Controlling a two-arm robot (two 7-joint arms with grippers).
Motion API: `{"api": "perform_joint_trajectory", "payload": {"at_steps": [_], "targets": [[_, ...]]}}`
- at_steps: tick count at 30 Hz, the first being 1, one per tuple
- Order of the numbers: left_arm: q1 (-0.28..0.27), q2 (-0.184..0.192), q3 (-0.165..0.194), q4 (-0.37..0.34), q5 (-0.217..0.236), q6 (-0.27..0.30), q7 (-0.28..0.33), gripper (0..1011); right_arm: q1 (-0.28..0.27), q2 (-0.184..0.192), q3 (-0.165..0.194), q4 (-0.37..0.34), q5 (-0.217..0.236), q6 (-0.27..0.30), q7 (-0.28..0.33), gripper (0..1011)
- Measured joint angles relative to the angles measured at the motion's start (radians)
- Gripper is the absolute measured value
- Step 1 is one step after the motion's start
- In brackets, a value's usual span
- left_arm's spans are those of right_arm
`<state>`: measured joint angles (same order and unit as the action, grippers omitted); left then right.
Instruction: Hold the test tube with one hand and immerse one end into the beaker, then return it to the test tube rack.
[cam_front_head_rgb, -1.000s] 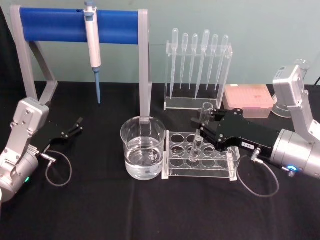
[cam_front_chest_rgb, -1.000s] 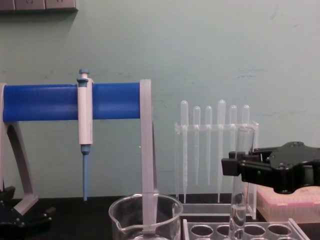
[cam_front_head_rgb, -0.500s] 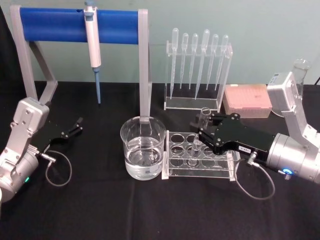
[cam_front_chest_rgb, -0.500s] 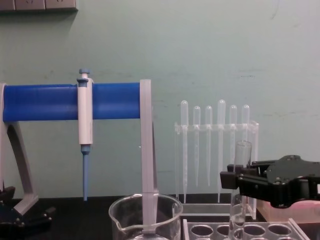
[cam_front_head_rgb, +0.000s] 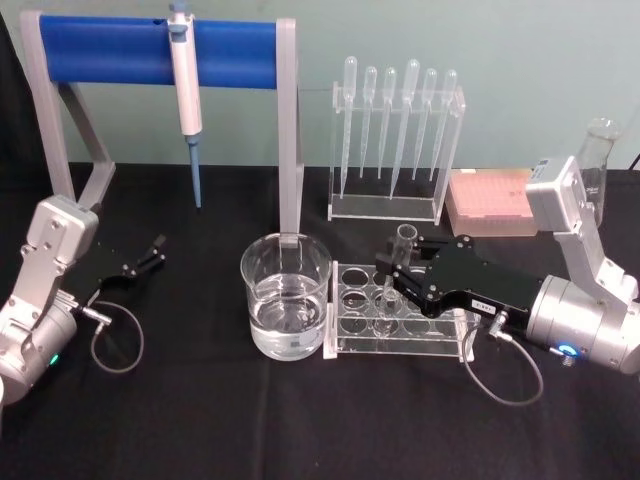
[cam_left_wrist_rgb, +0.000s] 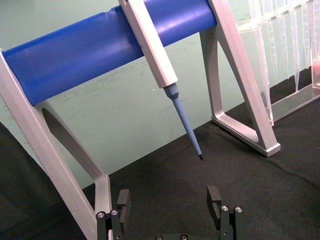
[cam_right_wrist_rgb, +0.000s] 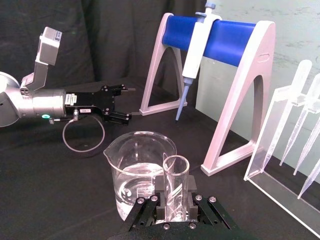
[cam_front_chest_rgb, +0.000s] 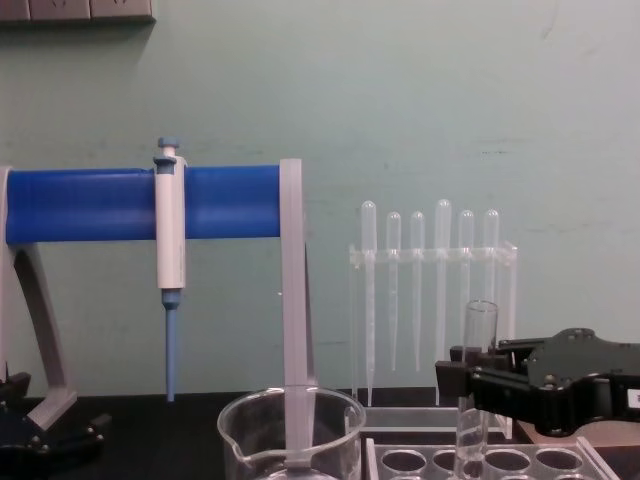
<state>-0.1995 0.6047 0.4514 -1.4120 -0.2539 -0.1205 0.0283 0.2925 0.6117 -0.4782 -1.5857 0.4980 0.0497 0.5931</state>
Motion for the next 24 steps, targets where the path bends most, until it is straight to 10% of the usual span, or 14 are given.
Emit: {"api": "perform_joint_trajectory", "payload": {"at_steps": [14, 24], "targets": [[0.0, 0.0, 0.0, 0.0, 0.0, 0.0, 0.0, 1000, 0.001, 0.002, 0.001, -0.002, 0.0, 0.0, 0.0, 242], [0.0, 0.0, 0.0, 0.0, 0.0, 0.0, 0.0, 1000, 0.001, 0.003, 0.001, -0.003, 0.0, 0.0, -0.001, 507]]}}
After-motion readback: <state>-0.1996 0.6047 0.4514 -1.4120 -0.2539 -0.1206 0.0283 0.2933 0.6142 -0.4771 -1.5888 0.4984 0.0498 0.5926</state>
